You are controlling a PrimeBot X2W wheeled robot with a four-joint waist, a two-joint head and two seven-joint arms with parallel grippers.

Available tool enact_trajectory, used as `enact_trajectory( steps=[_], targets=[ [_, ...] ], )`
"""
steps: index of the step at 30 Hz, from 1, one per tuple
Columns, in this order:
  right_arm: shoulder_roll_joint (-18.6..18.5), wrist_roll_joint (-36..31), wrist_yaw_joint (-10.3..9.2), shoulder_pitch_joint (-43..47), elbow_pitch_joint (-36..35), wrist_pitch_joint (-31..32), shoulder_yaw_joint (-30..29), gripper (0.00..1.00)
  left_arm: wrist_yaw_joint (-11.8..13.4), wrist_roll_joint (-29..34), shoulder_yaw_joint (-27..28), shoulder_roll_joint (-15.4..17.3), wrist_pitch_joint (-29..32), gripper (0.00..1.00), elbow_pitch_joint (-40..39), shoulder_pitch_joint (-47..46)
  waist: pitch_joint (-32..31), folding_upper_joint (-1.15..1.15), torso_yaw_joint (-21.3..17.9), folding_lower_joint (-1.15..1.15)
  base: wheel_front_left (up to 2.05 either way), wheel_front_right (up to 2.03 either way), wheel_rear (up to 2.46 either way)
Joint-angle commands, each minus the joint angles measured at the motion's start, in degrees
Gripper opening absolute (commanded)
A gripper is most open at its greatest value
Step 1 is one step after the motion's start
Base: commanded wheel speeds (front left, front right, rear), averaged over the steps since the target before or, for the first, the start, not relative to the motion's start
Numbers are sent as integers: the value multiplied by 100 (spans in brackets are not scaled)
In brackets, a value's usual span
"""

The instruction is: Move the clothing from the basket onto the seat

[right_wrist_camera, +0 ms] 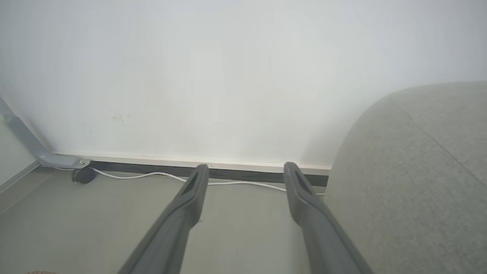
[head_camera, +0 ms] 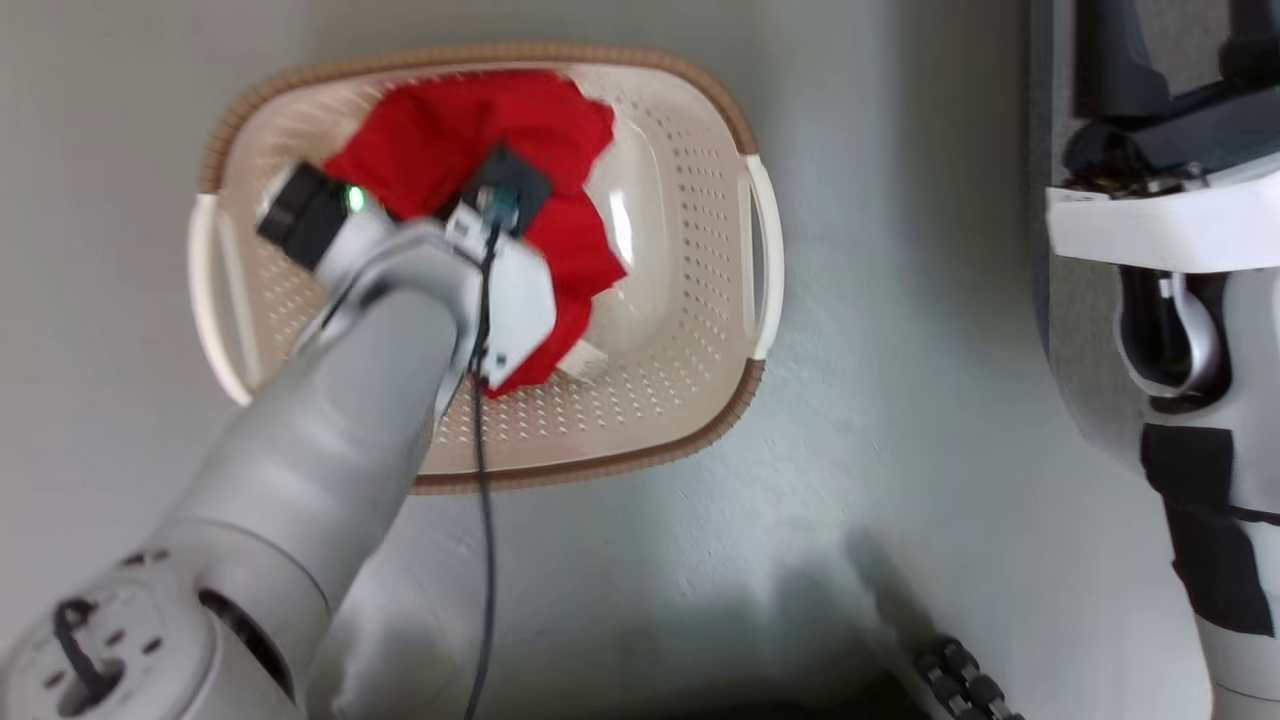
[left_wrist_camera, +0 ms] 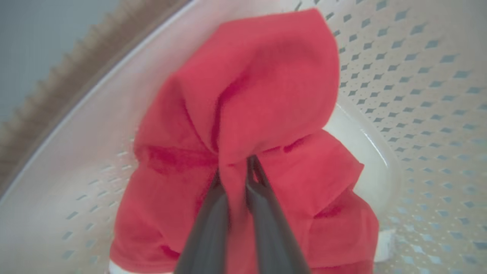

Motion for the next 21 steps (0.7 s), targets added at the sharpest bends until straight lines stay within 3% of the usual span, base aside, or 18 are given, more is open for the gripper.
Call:
enact_trajectory(
  steps=[1,4,8,21],
  targets=[
    [-53,0,16,368,-70,-33,-7,100,-150,-99,85,63,-342,0,126,365,-411,0,241,0,0,0,0],
    [-83,-3,16,491,39,-33,11,100,-373,-294,240,67,-771,0,319,606,-776,0,293,0,0,0,0],
    [-138,7,16,666,224,-33,36,100,-450,-481,399,63,-997,0,404,857,-1295,0,385,0,0,0,0],
    [-217,64,16,1482,840,-33,102,100,-108,-771,638,58,-1108,0,-771,1823,-2884,0,786,0,0,0,0]
  ],
)
